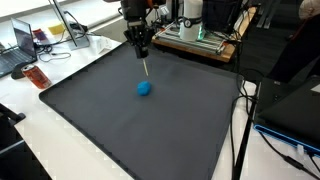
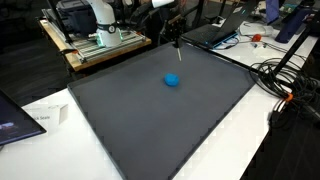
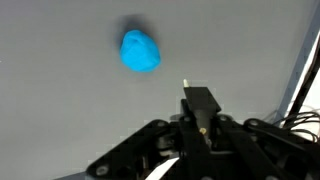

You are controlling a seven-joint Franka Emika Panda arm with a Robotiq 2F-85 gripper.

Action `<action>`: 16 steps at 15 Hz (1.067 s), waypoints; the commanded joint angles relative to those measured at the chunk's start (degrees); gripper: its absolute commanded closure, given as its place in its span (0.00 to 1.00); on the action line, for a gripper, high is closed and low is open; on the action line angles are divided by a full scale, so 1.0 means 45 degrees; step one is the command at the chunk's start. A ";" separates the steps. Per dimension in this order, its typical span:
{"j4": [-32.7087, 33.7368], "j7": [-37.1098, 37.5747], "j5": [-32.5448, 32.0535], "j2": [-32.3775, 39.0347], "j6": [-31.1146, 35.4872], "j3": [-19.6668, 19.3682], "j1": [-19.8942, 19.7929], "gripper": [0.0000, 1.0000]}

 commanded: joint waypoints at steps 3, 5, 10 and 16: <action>0.1036 0.0066 -0.0081 0.1018 -0.0775 0.0015 -0.0298 0.97; 0.1187 -0.0037 0.0050 0.1324 -0.0801 0.0053 -0.0424 0.97; 0.1639 -0.0576 0.0794 0.1916 -0.0786 0.0201 -0.0984 0.97; 0.2344 -0.2407 0.3259 0.2477 -0.1422 0.0530 -0.2150 0.97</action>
